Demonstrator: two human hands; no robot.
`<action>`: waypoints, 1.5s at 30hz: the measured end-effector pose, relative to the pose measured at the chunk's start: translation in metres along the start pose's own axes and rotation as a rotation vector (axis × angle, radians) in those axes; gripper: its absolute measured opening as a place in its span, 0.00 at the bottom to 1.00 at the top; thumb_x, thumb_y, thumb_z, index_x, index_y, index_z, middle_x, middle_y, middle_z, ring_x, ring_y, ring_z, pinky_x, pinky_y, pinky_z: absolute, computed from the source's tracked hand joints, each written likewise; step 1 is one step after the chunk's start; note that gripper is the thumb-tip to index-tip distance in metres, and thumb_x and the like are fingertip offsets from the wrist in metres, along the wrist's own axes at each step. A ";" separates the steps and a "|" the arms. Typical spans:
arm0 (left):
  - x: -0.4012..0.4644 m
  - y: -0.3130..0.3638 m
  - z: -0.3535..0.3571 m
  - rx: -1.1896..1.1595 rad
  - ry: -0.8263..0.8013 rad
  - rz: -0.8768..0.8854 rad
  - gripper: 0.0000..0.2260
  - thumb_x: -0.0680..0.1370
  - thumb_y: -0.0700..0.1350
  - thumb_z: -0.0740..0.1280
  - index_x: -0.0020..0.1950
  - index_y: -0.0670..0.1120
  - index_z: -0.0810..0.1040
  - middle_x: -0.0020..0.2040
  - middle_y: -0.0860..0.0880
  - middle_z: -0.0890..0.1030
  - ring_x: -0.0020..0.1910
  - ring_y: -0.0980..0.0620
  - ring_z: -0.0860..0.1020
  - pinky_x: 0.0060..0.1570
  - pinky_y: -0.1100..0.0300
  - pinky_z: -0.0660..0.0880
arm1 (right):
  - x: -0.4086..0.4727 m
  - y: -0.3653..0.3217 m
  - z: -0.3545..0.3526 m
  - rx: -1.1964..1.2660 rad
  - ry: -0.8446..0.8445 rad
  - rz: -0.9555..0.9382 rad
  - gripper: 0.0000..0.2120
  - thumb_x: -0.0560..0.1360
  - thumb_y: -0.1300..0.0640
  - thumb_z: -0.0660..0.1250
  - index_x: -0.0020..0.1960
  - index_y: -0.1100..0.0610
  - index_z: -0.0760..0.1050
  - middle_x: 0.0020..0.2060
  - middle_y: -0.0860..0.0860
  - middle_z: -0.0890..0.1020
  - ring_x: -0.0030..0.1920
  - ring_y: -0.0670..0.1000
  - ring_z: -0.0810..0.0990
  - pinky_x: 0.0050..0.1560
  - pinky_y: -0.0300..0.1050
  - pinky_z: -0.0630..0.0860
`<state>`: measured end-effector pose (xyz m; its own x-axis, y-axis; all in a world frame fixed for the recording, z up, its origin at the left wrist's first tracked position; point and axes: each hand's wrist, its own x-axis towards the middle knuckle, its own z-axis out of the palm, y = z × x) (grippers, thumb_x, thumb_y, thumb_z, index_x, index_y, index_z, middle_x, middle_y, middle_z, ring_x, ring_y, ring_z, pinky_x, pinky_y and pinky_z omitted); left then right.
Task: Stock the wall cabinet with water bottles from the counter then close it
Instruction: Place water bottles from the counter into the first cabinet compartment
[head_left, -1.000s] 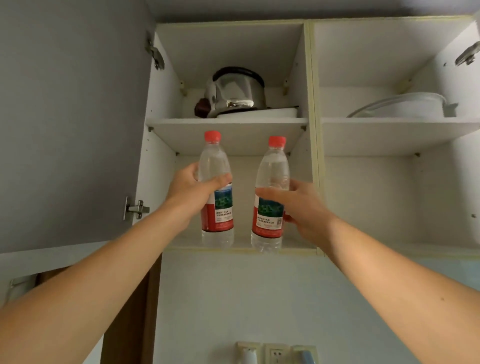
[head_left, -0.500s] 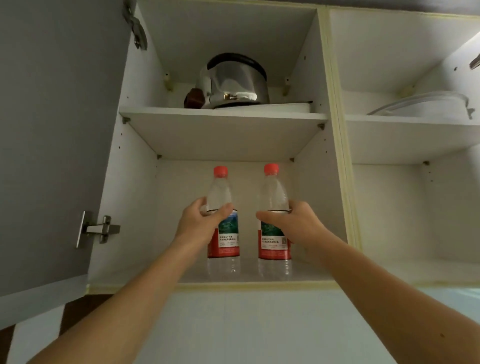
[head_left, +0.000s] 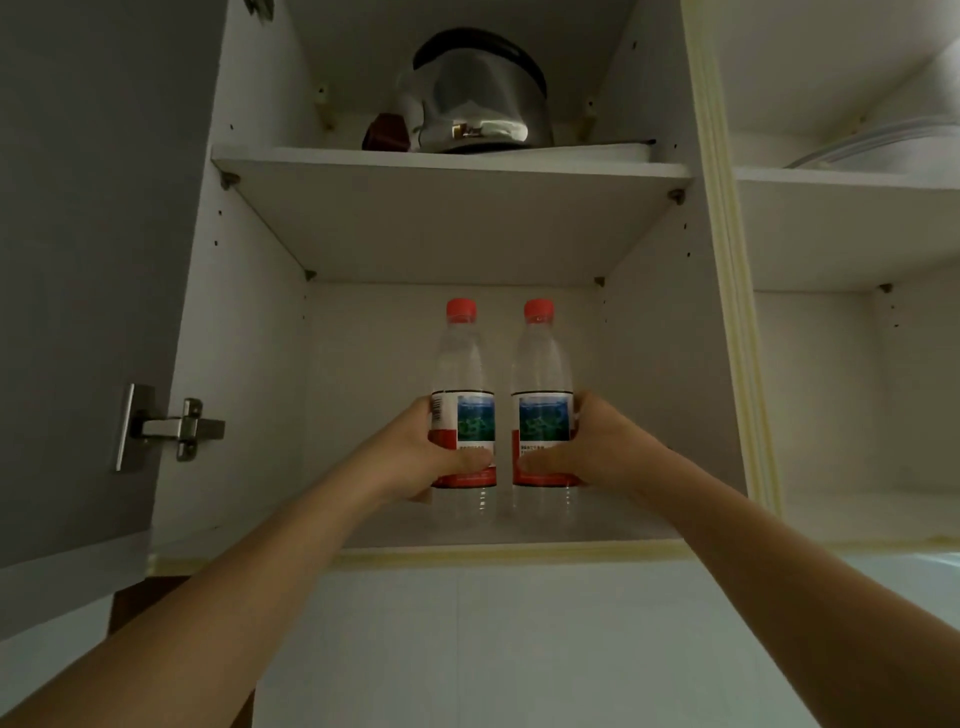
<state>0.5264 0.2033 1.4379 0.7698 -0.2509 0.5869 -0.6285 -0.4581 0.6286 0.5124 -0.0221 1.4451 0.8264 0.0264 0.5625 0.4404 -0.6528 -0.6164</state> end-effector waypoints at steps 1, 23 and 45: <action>0.004 -0.003 0.002 -0.009 -0.014 0.010 0.16 0.75 0.47 0.76 0.54 0.62 0.74 0.42 0.67 0.84 0.42 0.68 0.82 0.31 0.72 0.75 | 0.005 0.003 0.003 0.033 -0.015 0.011 0.32 0.66 0.53 0.83 0.64 0.55 0.71 0.54 0.51 0.83 0.51 0.50 0.84 0.54 0.49 0.83; -0.060 0.086 0.042 0.213 0.596 0.246 0.18 0.79 0.48 0.71 0.65 0.46 0.72 0.59 0.47 0.76 0.55 0.49 0.77 0.55 0.51 0.77 | -0.086 -0.024 -0.038 -0.328 0.221 -0.212 0.22 0.79 0.53 0.69 0.72 0.55 0.72 0.65 0.54 0.78 0.59 0.53 0.78 0.52 0.42 0.73; -0.297 0.129 0.294 -0.084 0.019 0.169 0.23 0.86 0.55 0.54 0.33 0.47 0.68 0.28 0.50 0.70 0.28 0.54 0.67 0.30 0.61 0.65 | -0.457 0.133 -0.134 -0.357 0.153 0.142 0.28 0.85 0.51 0.59 0.28 0.54 0.55 0.22 0.49 0.58 0.27 0.50 0.60 0.36 0.53 0.57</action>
<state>0.2495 -0.0325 1.1944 0.6506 -0.3017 0.6969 -0.7565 -0.3382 0.5598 0.1464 -0.2228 1.1802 0.7965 -0.1785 0.5778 0.1537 -0.8643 -0.4789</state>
